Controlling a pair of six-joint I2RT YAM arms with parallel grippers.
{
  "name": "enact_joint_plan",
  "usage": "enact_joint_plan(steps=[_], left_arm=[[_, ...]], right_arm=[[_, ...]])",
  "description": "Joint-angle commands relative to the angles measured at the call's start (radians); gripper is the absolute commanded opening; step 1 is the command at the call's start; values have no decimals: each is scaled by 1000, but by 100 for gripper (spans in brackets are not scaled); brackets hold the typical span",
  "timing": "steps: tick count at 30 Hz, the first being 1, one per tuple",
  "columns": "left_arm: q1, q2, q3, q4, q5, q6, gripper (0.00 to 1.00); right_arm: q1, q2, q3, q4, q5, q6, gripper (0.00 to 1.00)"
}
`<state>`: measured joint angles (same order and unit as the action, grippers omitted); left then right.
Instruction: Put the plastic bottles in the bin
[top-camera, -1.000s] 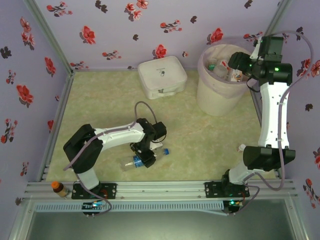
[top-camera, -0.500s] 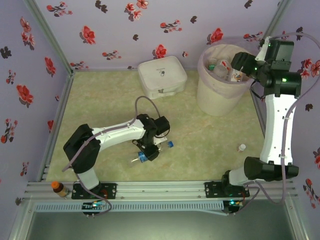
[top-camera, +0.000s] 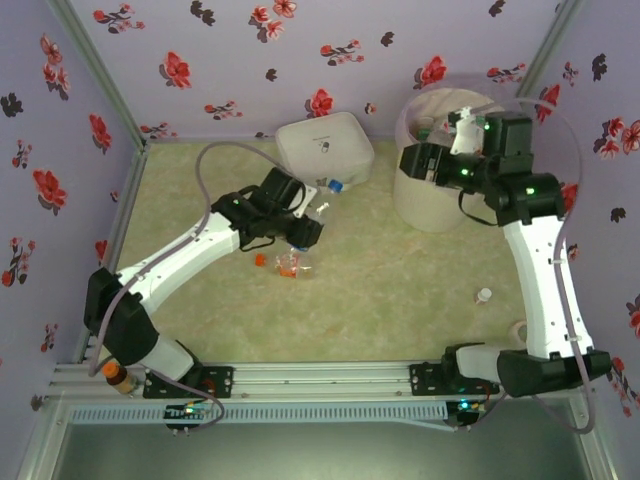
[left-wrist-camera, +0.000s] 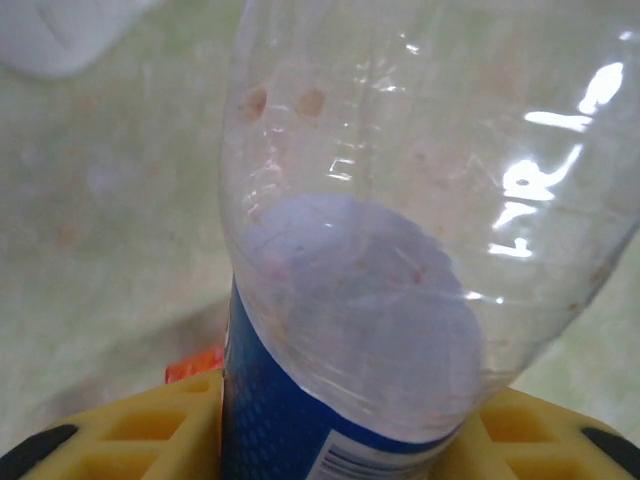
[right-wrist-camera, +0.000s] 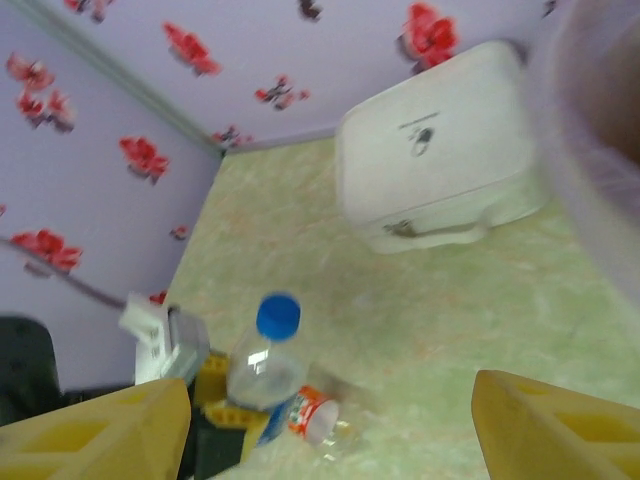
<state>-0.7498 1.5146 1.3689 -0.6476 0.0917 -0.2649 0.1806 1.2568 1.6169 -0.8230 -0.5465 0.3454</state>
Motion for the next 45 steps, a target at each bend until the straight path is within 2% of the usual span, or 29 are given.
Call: enact_joint_plan(steps=[1, 5, 9, 18, 23, 33, 37, 41, 43, 45], left_arm=[[43, -44, -46, 211, 119, -107, 43], [67, -72, -97, 314, 220, -141, 42], [69, -86, -133, 382, 282, -145, 43], [68, -58, -136, 425, 369, -142, 43], [68, -37, -125, 426, 381, -135, 43], [69, -23, -119, 439, 381, -151, 45], [79, -30, -128, 453, 378, -160, 58], [97, -62, -162, 470, 362, -168, 89], [106, -87, -182, 468, 337, -163, 98], [118, -110, -201, 460, 315, -160, 100]], right_arm=[[72, -9, -104, 174, -66, 75, 75], [145, 31, -157, 238, -58, 87, 78], [191, 88, -176, 316, -69, 96, 86], [240, 223, -190, 481, -111, 163, 83], [254, 264, -203, 533, -121, 185, 70], [255, 253, -194, 523, -67, 157, 30], [248, 245, -143, 464, -26, 111, 22], [207, 233, -23, 343, 45, 38, 16], [164, 222, 39, 307, 65, 22, 14], [105, 211, 107, 278, 90, 27, 13]])
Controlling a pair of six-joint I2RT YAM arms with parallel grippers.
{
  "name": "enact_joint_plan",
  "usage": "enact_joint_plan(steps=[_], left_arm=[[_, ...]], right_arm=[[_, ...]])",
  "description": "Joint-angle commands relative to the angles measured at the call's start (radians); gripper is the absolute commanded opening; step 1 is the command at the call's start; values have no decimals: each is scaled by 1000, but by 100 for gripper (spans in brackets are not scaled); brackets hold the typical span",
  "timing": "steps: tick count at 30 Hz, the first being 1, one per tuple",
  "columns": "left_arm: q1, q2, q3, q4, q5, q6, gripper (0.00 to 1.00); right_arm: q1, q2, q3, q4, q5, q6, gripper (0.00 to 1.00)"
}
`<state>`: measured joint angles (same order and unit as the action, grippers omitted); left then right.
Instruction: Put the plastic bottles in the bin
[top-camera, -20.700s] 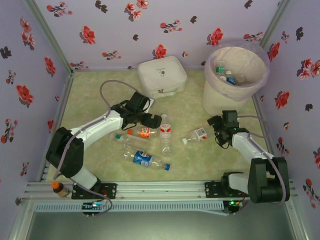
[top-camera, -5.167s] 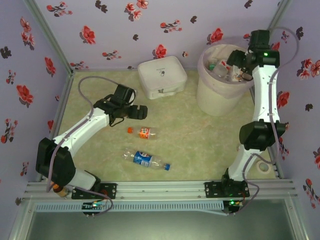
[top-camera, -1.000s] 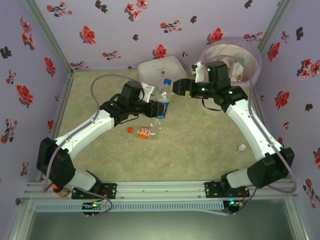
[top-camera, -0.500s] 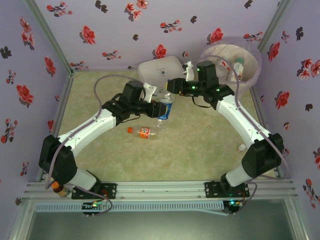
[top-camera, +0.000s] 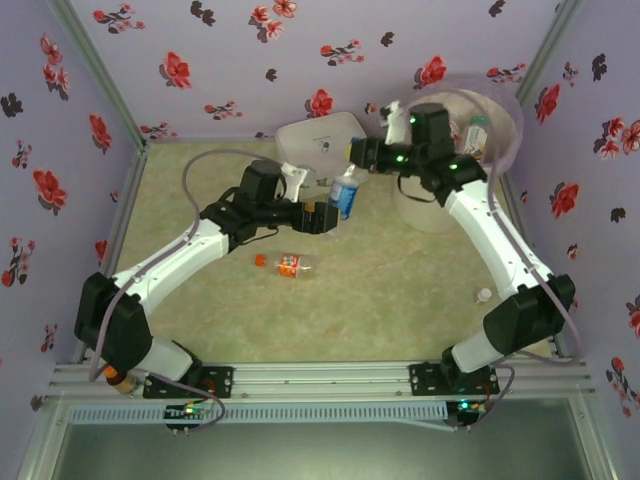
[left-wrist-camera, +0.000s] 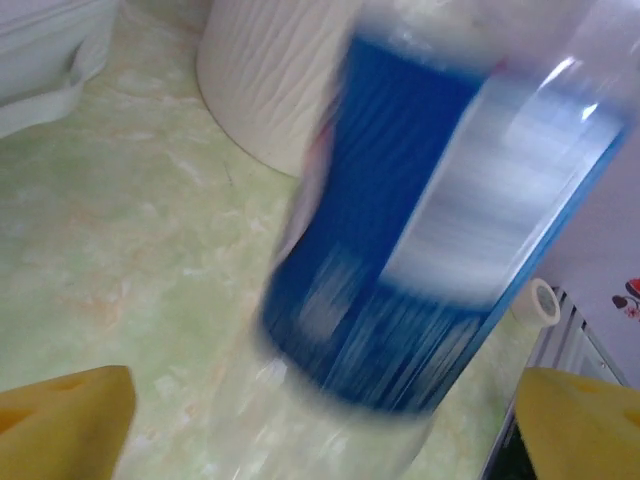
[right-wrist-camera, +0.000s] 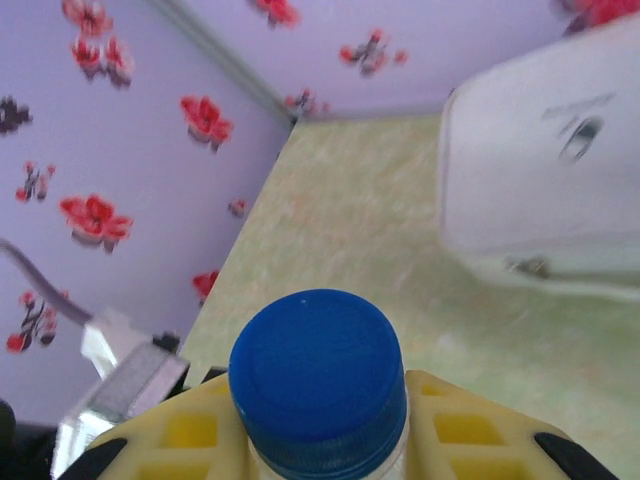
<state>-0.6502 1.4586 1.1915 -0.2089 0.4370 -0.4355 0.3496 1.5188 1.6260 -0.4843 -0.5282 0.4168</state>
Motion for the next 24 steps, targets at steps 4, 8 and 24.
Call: enact_joint_plan(steps=[4, 8, 24], left_arm=[[43, -89, -44, -23, -66, 26, 100], [47, -106, -45, -113, -135, 62, 100], [144, -116, -178, -177, -291, -246, 96]], right_arm=[[-213, -66, 239, -78, 115, 24, 8], [-351, -69, 350, -53, 167, 77, 6], [-454, 210, 663, -218, 323, 71, 7]])
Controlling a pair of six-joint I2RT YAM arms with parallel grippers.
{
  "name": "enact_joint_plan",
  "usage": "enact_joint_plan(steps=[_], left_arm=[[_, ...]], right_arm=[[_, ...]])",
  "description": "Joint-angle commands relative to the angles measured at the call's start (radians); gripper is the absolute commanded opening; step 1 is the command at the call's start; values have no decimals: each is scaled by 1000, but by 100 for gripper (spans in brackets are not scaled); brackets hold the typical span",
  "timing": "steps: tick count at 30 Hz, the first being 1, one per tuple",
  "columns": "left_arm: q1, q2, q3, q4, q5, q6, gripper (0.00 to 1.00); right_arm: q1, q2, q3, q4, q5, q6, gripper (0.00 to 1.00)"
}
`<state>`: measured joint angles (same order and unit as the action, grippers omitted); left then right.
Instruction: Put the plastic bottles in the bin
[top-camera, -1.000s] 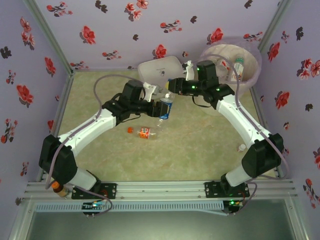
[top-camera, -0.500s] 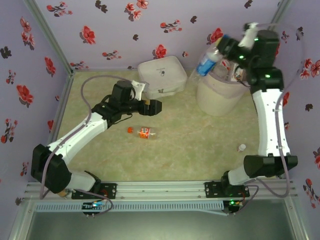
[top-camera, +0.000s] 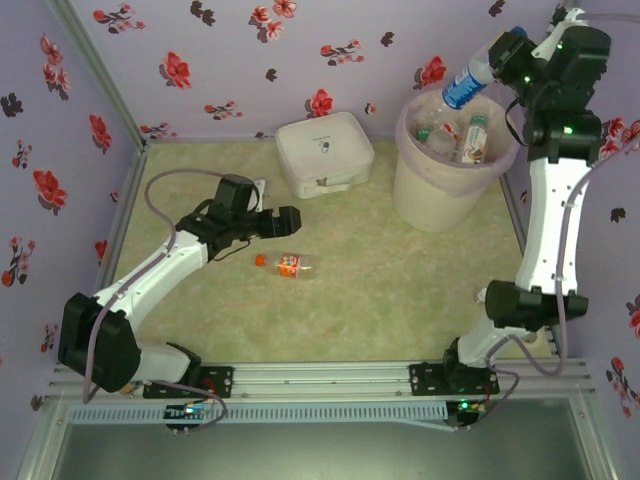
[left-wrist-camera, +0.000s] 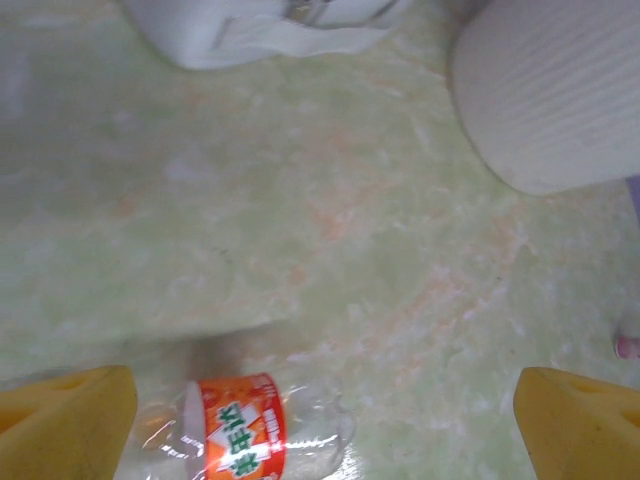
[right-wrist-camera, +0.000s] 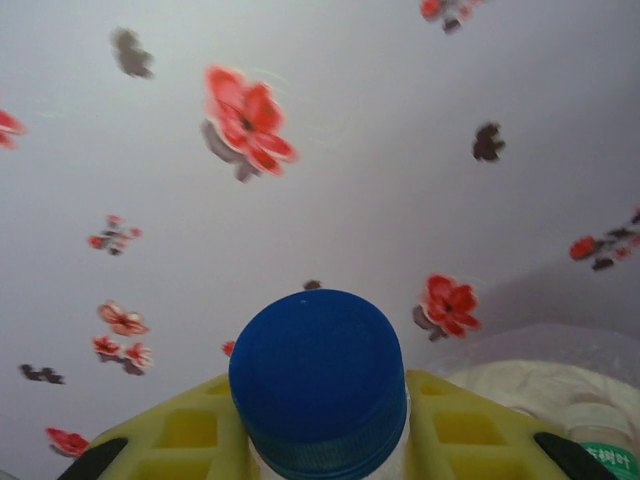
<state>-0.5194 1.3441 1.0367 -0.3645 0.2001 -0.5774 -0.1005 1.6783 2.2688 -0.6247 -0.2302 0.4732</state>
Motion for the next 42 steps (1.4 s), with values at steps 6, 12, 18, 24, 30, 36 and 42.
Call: enact_joint_plan(steps=[6, 12, 18, 24, 30, 36, 42], left_arm=[[13, 14, -43, -41, -55, -138, 97], [20, -6, -72, -23, -66, -137, 96], [21, 9, -60, -61, -70, -92, 96], [21, 25, -46, -79, -79, -63, 97], [21, 51, -35, -95, -79, -45, 97], [21, 64, -27, -97, -80, -30, 97], [21, 69, -23, -103, -82, -23, 98]], right_arm=[[-2, 156, 17, -139, -77, 70, 8], [1, 206, -102, -159, -75, 78, 8], [-1, 306, -151, -196, -41, 38, 14], [1, 391, -182, -187, -64, 30, 36], [4, 390, -172, -224, -47, -3, 61], [5, 315, -77, -323, 22, -68, 72], [8, 229, 54, -450, 142, -141, 87]])
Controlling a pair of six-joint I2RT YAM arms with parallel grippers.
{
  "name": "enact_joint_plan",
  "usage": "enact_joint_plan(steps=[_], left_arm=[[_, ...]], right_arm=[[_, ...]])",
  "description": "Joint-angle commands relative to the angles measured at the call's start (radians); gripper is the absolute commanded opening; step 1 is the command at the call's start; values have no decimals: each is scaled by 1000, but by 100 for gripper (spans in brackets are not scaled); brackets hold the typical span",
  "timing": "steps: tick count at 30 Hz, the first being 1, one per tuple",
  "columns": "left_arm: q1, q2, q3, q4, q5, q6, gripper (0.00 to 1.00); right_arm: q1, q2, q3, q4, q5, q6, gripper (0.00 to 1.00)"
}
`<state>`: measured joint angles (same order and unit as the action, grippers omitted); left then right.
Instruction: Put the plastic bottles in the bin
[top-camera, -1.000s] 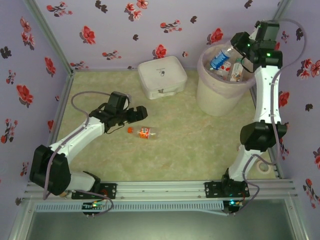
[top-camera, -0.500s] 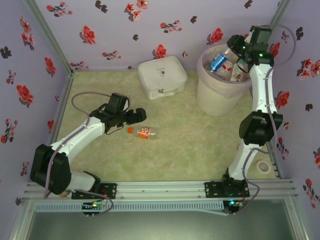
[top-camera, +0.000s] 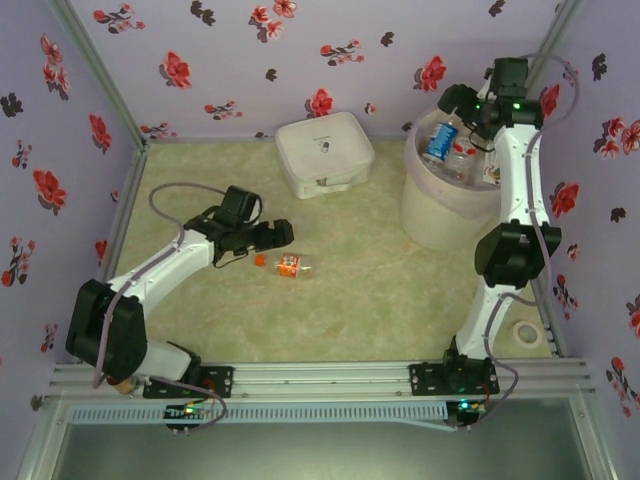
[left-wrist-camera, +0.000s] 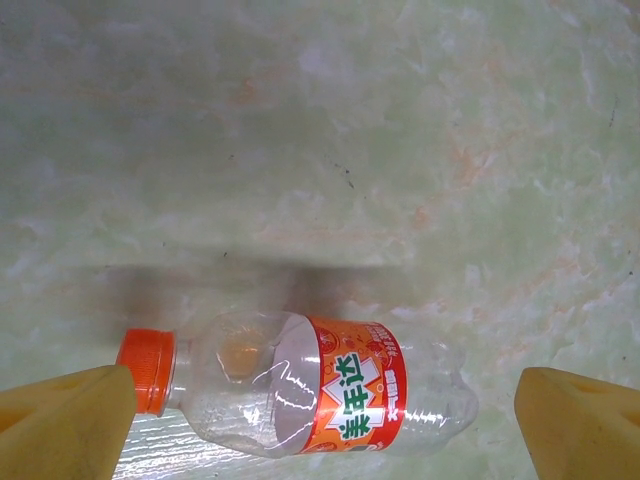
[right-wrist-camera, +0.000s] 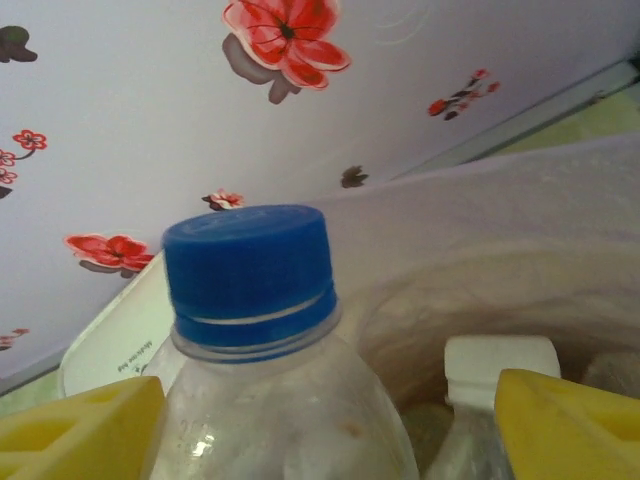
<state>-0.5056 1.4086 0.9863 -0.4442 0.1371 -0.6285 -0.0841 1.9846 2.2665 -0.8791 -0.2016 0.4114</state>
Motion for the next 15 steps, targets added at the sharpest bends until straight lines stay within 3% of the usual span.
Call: enact_joint_plan(steps=[1, 9, 15], left_arm=[[7, 3, 25, -27, -22, 30, 98], [-5, -2, 37, -95, -58, 93, 98], [-37, 13, 56, -132, -81, 146, 100]], right_arm=[[-8, -94, 65, -206, 130, -90, 88], [-7, -130, 59, -279, 144, -124, 87], [-6, -110, -15, -247, 84, -118, 83]])
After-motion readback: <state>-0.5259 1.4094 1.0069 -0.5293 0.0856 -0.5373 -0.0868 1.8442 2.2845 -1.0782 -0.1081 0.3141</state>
